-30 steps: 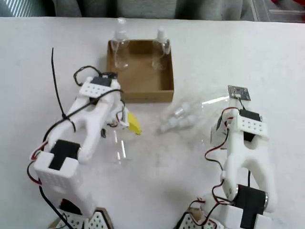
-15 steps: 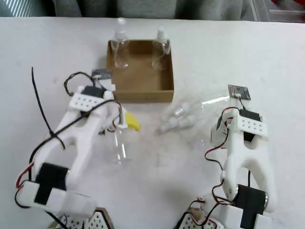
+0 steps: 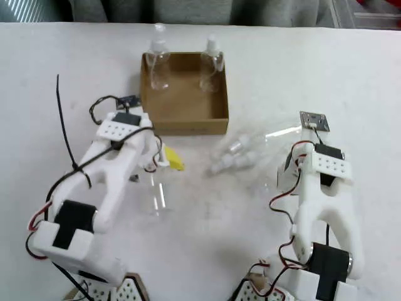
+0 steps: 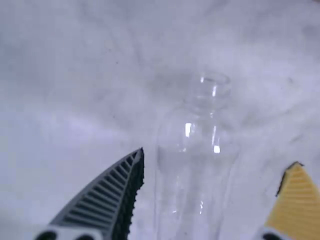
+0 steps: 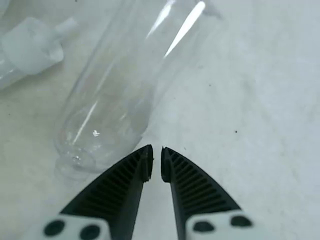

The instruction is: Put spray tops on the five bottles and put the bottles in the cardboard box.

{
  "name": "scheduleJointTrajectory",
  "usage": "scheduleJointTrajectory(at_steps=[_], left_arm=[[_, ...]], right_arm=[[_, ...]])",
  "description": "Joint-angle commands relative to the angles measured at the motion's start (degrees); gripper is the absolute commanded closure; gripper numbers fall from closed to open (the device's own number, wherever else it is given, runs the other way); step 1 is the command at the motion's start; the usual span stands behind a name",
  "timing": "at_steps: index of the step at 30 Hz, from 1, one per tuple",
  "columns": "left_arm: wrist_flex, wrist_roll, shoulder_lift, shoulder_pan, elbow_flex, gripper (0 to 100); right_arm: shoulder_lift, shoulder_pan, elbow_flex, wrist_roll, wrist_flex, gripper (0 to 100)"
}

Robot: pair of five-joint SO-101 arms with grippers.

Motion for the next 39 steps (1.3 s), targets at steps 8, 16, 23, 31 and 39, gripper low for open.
scheduleJointTrajectory(at_steps=[8,16,23,31,39], left_arm=[[0.3,0.3,1.6,-0.1,-4.1,77],[-4.0,-3.3,3.1,-0.2,-3.7,81],[-3.9,-3.4,4.0,-0.3,-4.0,68],[-4.3,-1.7,4.4,-0.3,-4.0,68],[-7.1,-1.1,4.5,-0.3,-3.5,68]], right_arm=[[-1.8,-0.7,-0.4,0.8,-0.8,98.1],[-1.8,-0.7,-0.4,0.8,-0.8,98.1],[-1.8,-0.7,-0.4,0.8,-0.8,98.1],[-1.8,-0.7,0.4,0.8,-0.9,98.1],[-1.8,-0.7,0.4,0.8,-0.9,98.1]])
